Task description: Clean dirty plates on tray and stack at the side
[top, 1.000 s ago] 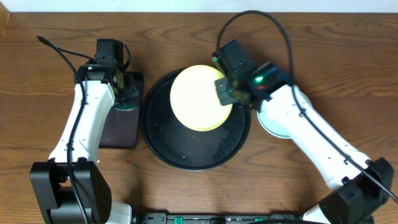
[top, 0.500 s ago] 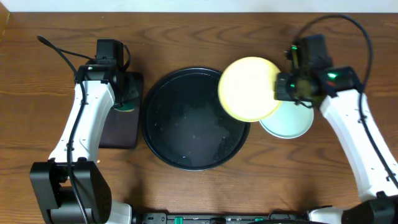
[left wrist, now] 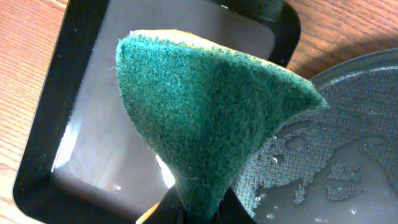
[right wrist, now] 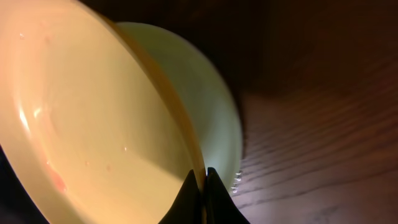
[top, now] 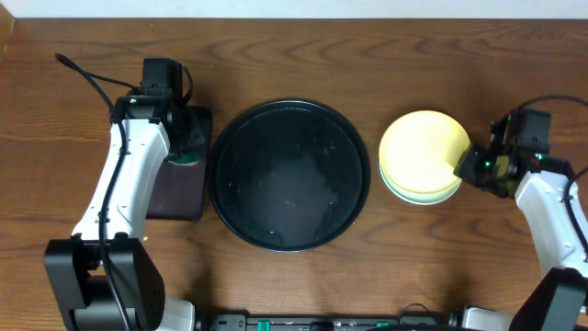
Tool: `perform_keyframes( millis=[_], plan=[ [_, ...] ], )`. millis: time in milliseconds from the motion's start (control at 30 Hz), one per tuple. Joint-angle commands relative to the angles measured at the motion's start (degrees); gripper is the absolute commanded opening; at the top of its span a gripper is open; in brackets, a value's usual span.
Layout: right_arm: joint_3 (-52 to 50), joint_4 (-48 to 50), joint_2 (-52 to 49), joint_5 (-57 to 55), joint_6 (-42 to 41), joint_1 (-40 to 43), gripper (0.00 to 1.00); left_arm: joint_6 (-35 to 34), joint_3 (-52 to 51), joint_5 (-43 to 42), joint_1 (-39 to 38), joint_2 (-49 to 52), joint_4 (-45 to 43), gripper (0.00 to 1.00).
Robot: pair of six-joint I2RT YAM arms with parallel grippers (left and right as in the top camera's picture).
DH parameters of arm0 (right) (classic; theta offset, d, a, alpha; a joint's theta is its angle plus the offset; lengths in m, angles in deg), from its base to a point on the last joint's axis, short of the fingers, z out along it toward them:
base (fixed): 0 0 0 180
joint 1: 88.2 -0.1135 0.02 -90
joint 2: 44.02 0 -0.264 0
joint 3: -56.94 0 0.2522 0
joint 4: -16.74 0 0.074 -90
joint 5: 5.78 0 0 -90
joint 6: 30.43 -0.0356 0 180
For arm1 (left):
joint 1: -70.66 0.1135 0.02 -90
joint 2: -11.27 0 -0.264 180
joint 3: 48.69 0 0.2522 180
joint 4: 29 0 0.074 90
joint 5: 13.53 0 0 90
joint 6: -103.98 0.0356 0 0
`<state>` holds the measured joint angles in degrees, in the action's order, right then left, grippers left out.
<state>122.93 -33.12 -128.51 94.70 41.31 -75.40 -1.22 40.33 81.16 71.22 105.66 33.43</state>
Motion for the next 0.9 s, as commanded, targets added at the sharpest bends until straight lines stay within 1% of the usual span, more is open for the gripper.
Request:
perform_keyframes(
  millis=[0,167,233,267,433,567,700,800,867],
  plan=[
    [-3.45,2.89,1.09,2.27,-1.01,2.08,0.01,-0.09,0.59,0.76,0.17,-0.13,0.13,0.07],
    [-6.29,5.97,1.01,2.47,-1.01,2.10,0.02,-0.09,0.59,0.76,0.17,-0.13,0.13,0.07],
    [-6.34,5.92,0.92,2.71,-1.01,2.10,0.13,-0.09,0.59,0.76,0.17,-0.13,0.13,0.07],
    [-6.34,5.90,0.92,2.86,-1.01,2.10,0.21,-0.09,0.59,0.76,0.17,-0.13,0.13,0.07],
    [-6.29,5.81,0.92,6.23,-0.35,1.92,0.45,-0.09,0.59,0.76,0.17,-0.13,0.22,0.07],
    [-4.76,4.17,0.92,9.92,1.88,0.15,0.59,-0.09,0.59,0.81,0.59,-0.13,0.83,0.07],
    [0.94,-2.10,0.92,10.69,5.64,-3.32,0.75,0.76,0.59,0.85,2.19,-0.09,0.98,0.07],
    [6.45,-7.26,0.92,8.37,7.43,-6.23,0.86,4.28,-0.09,0.94,3.58,-0.07,-0.39,0.07],
    [9.25,-9.33,0.92,7.52,8.28,-7.87,0.91,6.60,-1.25,0.94,4.31,-0.04,-2.14,0.08]
  ],
)
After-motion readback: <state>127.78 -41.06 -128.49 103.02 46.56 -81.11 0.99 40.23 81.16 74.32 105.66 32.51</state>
